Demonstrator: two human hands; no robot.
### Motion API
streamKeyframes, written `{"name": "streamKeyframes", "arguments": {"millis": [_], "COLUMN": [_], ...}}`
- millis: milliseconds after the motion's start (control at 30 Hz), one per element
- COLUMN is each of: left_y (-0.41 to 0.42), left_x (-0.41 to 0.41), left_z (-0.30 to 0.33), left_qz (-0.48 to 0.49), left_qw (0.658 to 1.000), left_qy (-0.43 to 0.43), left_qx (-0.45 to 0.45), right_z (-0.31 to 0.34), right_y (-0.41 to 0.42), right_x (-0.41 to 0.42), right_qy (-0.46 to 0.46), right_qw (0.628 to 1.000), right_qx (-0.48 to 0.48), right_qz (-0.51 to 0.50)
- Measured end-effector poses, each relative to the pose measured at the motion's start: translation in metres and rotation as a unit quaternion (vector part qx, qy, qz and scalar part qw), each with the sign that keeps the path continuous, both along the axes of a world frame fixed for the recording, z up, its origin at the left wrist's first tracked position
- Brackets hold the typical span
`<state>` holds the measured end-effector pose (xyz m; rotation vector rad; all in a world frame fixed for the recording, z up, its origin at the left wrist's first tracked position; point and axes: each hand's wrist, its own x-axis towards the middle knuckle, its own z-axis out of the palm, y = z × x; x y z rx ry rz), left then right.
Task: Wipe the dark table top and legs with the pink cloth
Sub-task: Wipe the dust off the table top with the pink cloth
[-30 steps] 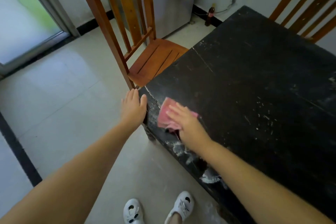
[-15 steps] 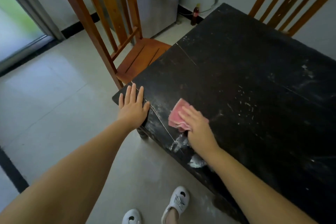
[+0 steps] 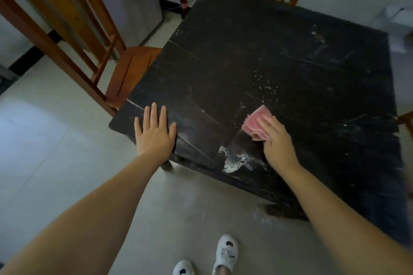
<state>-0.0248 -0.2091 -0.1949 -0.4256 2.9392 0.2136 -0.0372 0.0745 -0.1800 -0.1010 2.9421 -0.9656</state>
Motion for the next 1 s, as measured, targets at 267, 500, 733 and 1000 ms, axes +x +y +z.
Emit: {"name": "streamKeyframes", "arguments": {"millis": [267, 500, 733, 1000], "left_y": [-0.001, -0.002, 0.001, 0.045], "left_x": [-0.001, 0.002, 0.002, 0.011], "left_z": [0.001, 0.0, 0.003, 0.005], "left_qz": [-0.005, -0.006, -0.01, -0.178], "left_qw": [1.0, 1.0, 1.0, 0.98], "left_qy": [-0.008, 0.016, 0.007, 0.088], "left_qx": [-0.002, 0.004, -0.009, -0.005], "right_z": [-0.003, 0.043, -0.005, 0.043], "right_y": [-0.108, 0.006, -0.046, -0.007], "right_x": [0.104, 0.03, 0.118, -0.014], "right_qy": [0.017, 0.031, 0.062, 0.056], "right_qw": [0.969, 0.992, 0.997, 0.984], "right_qx": [-0.059, -0.099, -0.021, -0.155], "right_qz": [0.241, -0.077, 0.049, -0.062]}}
